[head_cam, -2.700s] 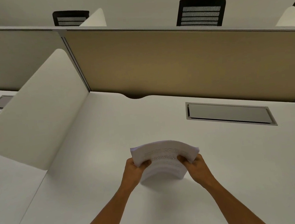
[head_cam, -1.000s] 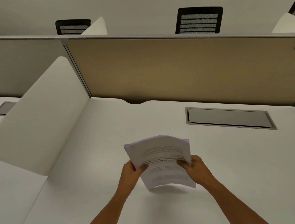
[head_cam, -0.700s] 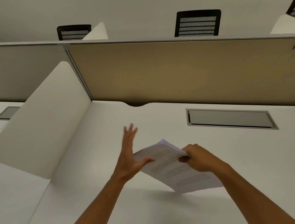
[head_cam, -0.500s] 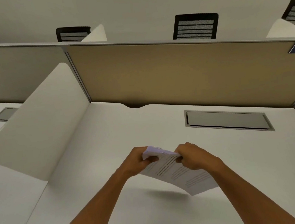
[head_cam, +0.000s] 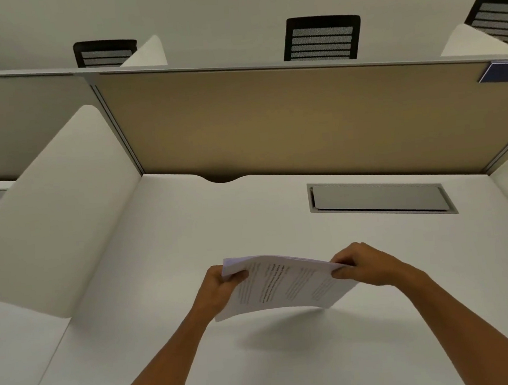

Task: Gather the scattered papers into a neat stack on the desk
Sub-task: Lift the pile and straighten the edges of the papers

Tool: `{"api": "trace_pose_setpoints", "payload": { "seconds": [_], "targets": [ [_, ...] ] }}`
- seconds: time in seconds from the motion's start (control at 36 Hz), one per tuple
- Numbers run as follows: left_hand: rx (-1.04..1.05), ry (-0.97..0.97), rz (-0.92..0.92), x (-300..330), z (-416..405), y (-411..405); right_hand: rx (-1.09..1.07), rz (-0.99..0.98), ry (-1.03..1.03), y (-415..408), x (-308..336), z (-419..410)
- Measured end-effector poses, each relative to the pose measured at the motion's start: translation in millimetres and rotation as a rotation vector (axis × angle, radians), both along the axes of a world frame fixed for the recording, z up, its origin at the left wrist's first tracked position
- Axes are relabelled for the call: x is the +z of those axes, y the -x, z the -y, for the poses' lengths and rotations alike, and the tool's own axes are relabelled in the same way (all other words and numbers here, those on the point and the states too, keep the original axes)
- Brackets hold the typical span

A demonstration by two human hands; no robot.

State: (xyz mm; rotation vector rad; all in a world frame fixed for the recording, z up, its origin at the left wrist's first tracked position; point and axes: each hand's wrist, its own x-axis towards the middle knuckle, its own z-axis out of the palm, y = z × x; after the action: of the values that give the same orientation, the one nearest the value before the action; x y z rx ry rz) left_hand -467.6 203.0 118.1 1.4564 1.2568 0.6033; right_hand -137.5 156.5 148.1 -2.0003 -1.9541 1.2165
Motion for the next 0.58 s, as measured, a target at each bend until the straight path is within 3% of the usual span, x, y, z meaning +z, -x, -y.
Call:
{"api": "trace_pose_setpoints", "payload": {
  "seconds": [0.11,0.28,0.44,0.58],
  "targets": [
    [0.015,0.057,0.034,-5.7,-1.1,8.5,-0.139,-0.199,0.008,-8.9,-14.5,8.7],
    [0.11,0.084,0.049,-15.1,-3.2,20.2,-0.549,-0.775,0.007,0.4,-28.9,31.9],
    [0.194,0.118,0.026,-22.9,-0.1,18.1,-0.493,-0.738,-0.076,25.5,-43.8,37.3],
    [0.231,0.115,-0.004,-32.9,7.5,18.3,-0.64,-0.656,-0.194,42.4,-56.7,39.2]
  ]
}}
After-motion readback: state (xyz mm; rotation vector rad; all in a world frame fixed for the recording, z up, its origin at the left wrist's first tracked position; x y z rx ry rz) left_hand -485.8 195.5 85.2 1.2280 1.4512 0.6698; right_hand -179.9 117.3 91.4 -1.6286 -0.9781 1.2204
